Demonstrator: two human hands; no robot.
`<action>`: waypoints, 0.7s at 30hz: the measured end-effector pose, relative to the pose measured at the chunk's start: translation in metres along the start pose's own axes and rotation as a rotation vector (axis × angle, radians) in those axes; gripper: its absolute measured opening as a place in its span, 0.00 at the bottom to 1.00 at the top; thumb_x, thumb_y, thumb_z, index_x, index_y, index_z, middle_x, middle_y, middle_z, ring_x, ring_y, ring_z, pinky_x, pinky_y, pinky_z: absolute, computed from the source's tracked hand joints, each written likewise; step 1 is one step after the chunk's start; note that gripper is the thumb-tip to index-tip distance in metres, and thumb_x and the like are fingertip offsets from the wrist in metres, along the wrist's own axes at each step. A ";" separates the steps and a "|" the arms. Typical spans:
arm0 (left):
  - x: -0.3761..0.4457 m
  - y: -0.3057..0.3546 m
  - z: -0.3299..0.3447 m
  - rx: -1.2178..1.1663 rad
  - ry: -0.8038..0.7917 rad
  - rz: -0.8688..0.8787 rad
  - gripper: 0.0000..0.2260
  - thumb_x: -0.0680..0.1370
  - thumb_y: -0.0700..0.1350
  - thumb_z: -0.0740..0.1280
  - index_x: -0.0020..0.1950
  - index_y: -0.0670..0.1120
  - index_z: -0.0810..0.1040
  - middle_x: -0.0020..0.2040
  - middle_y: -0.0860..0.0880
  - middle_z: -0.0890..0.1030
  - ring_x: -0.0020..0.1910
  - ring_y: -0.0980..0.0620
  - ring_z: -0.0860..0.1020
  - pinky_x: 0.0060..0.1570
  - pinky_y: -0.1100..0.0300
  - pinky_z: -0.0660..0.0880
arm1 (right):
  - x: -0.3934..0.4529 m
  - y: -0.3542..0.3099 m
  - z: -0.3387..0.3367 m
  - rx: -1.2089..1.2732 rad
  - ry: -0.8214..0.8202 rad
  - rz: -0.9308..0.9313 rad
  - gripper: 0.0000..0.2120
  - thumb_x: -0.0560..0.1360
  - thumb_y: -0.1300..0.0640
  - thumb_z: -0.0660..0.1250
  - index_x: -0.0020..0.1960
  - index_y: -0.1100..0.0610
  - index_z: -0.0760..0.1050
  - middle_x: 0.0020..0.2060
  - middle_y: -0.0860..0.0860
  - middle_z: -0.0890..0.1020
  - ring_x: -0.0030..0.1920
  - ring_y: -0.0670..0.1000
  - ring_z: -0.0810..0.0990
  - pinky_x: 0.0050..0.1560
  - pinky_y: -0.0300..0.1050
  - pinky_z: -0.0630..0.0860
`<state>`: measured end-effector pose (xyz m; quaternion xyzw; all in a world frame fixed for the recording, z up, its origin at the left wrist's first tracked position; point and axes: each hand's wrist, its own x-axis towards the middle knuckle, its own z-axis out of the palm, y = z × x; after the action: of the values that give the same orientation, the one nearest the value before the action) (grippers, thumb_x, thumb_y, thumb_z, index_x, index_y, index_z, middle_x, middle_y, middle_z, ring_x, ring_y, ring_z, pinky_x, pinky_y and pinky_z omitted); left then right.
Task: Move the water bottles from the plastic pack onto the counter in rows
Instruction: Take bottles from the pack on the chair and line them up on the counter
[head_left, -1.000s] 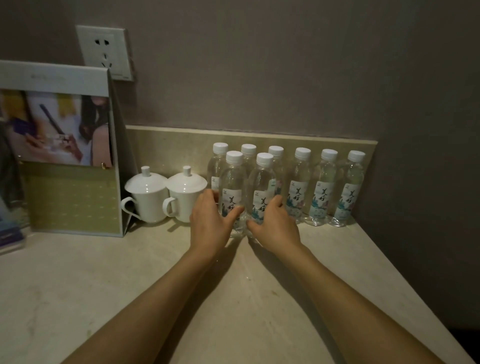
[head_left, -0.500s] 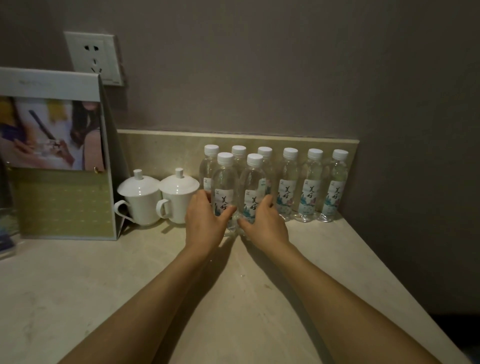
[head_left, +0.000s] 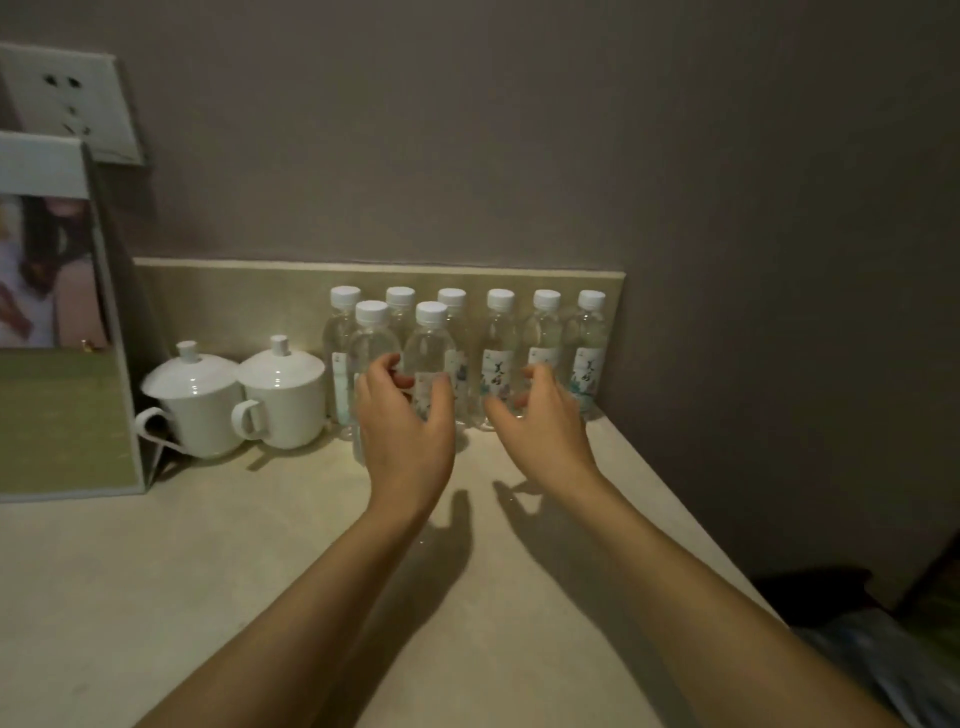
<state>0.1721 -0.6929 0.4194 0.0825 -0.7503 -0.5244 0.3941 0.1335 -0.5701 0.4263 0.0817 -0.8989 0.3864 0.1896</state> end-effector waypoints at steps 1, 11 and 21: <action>-0.006 0.008 0.008 -0.023 -0.016 0.006 0.19 0.80 0.50 0.66 0.69 0.46 0.69 0.58 0.48 0.74 0.56 0.50 0.75 0.58 0.51 0.76 | -0.001 0.006 -0.012 0.029 0.034 -0.005 0.22 0.75 0.43 0.65 0.63 0.54 0.67 0.58 0.53 0.78 0.56 0.55 0.78 0.51 0.49 0.74; -0.100 0.094 0.132 -0.121 -0.197 0.064 0.15 0.80 0.50 0.65 0.65 0.49 0.71 0.57 0.50 0.76 0.56 0.52 0.76 0.56 0.57 0.75 | -0.030 0.117 -0.152 0.140 0.339 -0.090 0.12 0.78 0.44 0.61 0.49 0.52 0.73 0.36 0.46 0.80 0.39 0.53 0.82 0.42 0.53 0.79; -0.230 0.185 0.281 -0.182 -0.462 0.068 0.16 0.79 0.51 0.66 0.65 0.46 0.74 0.59 0.49 0.77 0.58 0.50 0.76 0.61 0.51 0.75 | -0.078 0.275 -0.322 0.141 0.556 0.040 0.12 0.80 0.50 0.60 0.42 0.56 0.74 0.31 0.51 0.80 0.33 0.54 0.79 0.41 0.60 0.77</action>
<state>0.1907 -0.2859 0.4215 -0.1006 -0.7725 -0.5811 0.2355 0.2141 -0.1470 0.4151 -0.0322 -0.7848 0.4593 0.4149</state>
